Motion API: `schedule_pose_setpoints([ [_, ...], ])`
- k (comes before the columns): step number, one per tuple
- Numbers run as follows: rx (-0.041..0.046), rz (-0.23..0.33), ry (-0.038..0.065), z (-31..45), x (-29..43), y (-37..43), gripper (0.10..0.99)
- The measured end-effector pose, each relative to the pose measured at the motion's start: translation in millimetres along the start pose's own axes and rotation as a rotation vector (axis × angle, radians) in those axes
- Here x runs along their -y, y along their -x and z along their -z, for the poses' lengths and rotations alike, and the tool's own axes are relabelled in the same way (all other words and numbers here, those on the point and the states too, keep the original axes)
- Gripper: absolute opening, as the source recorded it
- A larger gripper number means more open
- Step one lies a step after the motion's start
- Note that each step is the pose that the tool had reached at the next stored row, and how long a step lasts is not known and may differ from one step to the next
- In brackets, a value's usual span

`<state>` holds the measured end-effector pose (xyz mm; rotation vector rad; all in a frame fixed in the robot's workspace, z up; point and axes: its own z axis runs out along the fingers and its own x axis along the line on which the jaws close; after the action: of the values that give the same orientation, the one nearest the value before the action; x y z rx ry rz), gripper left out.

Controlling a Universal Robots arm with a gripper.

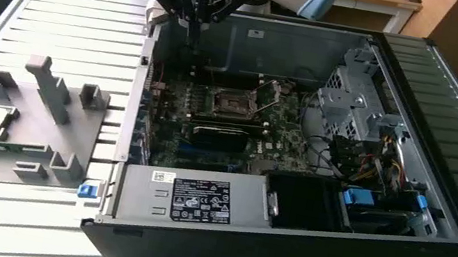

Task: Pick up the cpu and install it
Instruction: 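Reach for the cpu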

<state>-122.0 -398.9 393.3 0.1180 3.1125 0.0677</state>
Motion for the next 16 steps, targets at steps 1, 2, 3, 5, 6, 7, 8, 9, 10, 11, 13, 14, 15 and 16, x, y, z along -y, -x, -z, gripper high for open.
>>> schedule_pose_setpoints([
  [1,0.0,0.0,0.0,0.0,0.0,0.0,0.106],
  [2,0.0,0.0,0.0,0.0,0.0,0.0,0.106],
  [3,0.0,0.0,0.0,0.0,0.0,0.0,0.106],
  [5,0.0,0.0,0.0,0.0,0.0,0.0,0.106],
  [6,0.0,0.0,0.0,0.0,0.0,-0.1,0.106],
  [7,0.0,0.0,0.0,0.1,0.0,-0.5,0.106],
  [8,0.0,0.0,0.0,0.1,0.0,-1.0,0.106],
  [9,0.0,0.0,0.0,0.1,0.1,-1.4,0.106],
  [10,0.0,0.0,0.0,0.1,0.2,-1.9,0.106],
  [11,0.0001,0.0,0.0,0.1,0.3,-2.8,0.106],
  [13,0.0,0.0,0.0,0.1,0.3,-4.4,0.106],
  [14,0.0,0.0,0.0,0.1,0.4,-5.3,0.106],
  [15,0.0,0.0,0.0,0.1,0.5,-6.2,0.106],
  [16,0.0,0.0,0.0,0.2,0.6,-7.7,0.106],
])
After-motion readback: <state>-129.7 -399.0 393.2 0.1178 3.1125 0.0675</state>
